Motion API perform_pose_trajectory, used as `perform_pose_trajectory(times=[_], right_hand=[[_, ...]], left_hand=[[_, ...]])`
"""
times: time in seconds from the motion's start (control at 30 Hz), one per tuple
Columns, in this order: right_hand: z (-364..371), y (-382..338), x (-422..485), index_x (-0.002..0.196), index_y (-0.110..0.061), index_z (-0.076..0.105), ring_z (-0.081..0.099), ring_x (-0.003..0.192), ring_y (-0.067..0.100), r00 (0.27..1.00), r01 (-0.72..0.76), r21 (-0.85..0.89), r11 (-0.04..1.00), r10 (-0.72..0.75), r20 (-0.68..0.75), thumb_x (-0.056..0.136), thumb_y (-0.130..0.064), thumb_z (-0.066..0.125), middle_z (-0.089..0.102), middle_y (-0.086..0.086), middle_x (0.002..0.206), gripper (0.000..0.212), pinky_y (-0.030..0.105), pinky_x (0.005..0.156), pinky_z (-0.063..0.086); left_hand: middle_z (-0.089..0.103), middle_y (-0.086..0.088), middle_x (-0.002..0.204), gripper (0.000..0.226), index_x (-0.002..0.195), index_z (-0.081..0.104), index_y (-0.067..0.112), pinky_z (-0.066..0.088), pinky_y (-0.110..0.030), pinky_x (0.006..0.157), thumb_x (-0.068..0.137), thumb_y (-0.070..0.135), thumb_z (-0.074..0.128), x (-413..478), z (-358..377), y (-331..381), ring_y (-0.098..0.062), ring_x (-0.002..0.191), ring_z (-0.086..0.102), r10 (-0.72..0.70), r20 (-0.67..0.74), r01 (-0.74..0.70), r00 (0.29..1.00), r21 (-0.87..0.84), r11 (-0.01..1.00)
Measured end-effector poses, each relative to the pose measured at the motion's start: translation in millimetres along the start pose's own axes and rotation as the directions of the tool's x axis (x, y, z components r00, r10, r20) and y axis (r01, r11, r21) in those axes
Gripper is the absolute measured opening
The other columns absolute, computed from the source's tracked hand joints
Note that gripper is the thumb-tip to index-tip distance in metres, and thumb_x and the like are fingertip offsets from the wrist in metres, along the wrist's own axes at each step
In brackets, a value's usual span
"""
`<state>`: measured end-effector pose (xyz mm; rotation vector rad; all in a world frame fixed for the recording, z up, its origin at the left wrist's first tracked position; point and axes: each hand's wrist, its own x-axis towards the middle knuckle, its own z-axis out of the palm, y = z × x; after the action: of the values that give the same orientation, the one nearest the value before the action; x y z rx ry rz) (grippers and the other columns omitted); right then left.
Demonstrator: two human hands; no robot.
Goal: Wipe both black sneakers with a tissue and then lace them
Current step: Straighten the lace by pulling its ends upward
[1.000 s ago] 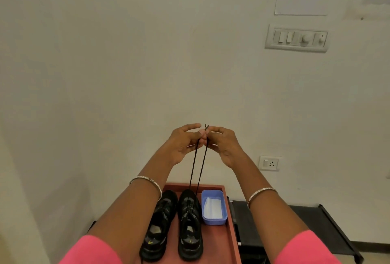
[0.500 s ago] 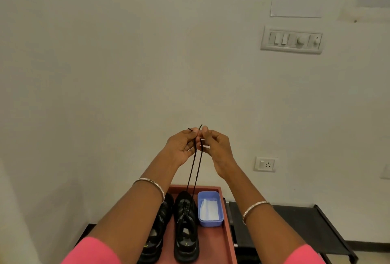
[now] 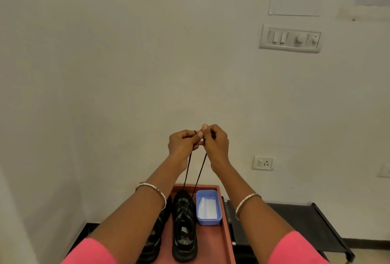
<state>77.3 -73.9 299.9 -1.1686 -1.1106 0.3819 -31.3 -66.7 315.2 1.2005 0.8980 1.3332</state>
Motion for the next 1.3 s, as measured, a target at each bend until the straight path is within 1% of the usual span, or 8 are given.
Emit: perform_pose_trajectory(times=[0.17, 0.37, 0.5, 0.57, 0.63, 0.77, 0.97, 1.3], right_hand=[[1, -12, 9, 0.083, -0.01, 0.062, 0.057, 0.061, 0.014, 0.99, -0.137, -0.125, 0.983, 0.141, 0.023, 0.102, -0.031, 0.053, 0.064, 0.003, 0.072, 0.03, 0.029, 0.056, 0.048], [-10, -26, 24, 0.064, -0.005, 0.057, 0.026, 0.047, 0.009, 0.615, -0.651, -0.353, 0.671, 0.74, 0.273, 0.09, 0.002, 0.046, 0.049, 0.003, 0.054, 0.029, 0.02, 0.044, 0.021], [-14, -25, 30, 0.064, -0.006, 0.056, 0.03, 0.046, 0.008, 0.566, -0.635, -0.426, 0.644, 0.764, 0.311, 0.091, 0.004, 0.047, 0.05, 0.003, 0.053, 0.03, 0.017, 0.04, 0.025], [-15, -23, 29, 0.066, -0.006, 0.057, 0.031, 0.044, 0.009, 0.627, -0.613, -0.349, 0.709, 0.705, 0.331, 0.092, 0.003, 0.048, 0.052, 0.005, 0.056, 0.029, 0.019, 0.041, 0.025], [-13, -16, 24, 0.073, -0.006, 0.06, 0.035, 0.042, 0.009, 0.756, -0.529, -0.206, 0.823, 0.567, 0.326, 0.097, -0.008, 0.053, 0.056, 0.007, 0.063, 0.025, 0.022, 0.041, 0.027], [-2, 6, 0, 0.085, -0.011, 0.059, 0.062, 0.059, 0.018, 1.0, 0.018, -0.156, 0.988, -0.015, 0.021, 0.102, -0.041, 0.053, 0.065, 0.004, 0.07, 0.034, 0.031, 0.055, 0.051], [5, 20, -25, 0.112, -0.018, 0.066, 0.065, 0.089, 0.007, 0.934, 0.357, -0.159, 0.921, -0.354, 0.048, 0.103, -0.027, 0.056, 0.069, -0.009, 0.1, 0.017, 0.018, 0.071, 0.052], [15, 14, -8, 0.097, -0.019, 0.077, 0.063, 0.084, 0.0, 0.977, 0.086, 0.01, 0.996, -0.082, -0.199, 0.091, -0.029, 0.072, 0.071, -0.01, 0.093, 0.012, 0.009, 0.067, 0.046]], left_hand=[[0.074, 0.0, 0.077, 0.005, 0.086, 0.077, 0.008, 0.053, -0.017, 0.062, 0.084, 0.004, 0.075, 2, -6, 0, -0.008, 0.064, 0.07, 0.353, 0.131, -0.376, 0.926, 0.377, 0.847], [0.067, -0.004, 0.078, 0.02, 0.083, 0.069, 0.01, 0.051, -0.032, 0.057, 0.075, -0.008, 0.071, 12, -26, -10, -0.02, 0.067, 0.061, 0.549, 0.697, -0.83, 0.461, 0.557, -0.011], [0.064, -0.006, 0.075, 0.036, 0.094, 0.061, 0.01, 0.049, -0.036, 0.048, 0.071, -0.017, 0.067, 15, -29, -18, -0.025, 0.068, 0.059, 0.479, 0.796, -0.821, 0.37, 0.521, -0.233], [0.064, -0.007, 0.073, 0.031, 0.088, 0.061, 0.009, 0.043, -0.033, 0.052, 0.074, -0.018, 0.06, 15, -24, -14, -0.027, 0.067, 0.059, 0.524, 0.714, -0.791, 0.464, 0.6, -0.116], [0.068, -0.005, 0.074, 0.016, 0.083, 0.062, 0.007, 0.041, -0.029, 0.059, 0.084, -0.008, 0.06, 17, -16, -8, -0.024, 0.069, 0.062, 0.532, 0.509, -0.693, 0.676, 0.685, 0.225], [0.072, -0.013, 0.088, 0.009, 0.092, 0.068, -0.005, 0.061, -0.029, 0.067, 0.091, 0.004, 0.069, 21, -5, 14, -0.019, 0.069, 0.067, 0.049, 0.084, -0.073, 0.995, 0.322, 0.944], [0.072, -0.013, 0.086, 0.014, 0.104, 0.068, -0.004, 0.061, -0.034, 0.078, 0.092, 0.003, 0.068, 28, -11, 35, -0.018, 0.073, 0.068, -0.375, 0.109, 0.379, 0.92, -0.019, 0.925], [0.073, -0.009, 0.087, 0.01, 0.096, 0.07, 0.002, 0.061, -0.029, 0.077, 0.089, 0.009, 0.073, 39, -23, 25, -0.016, 0.079, 0.07, -0.382, 0.091, 0.39, 0.92, -0.102, 0.915]])
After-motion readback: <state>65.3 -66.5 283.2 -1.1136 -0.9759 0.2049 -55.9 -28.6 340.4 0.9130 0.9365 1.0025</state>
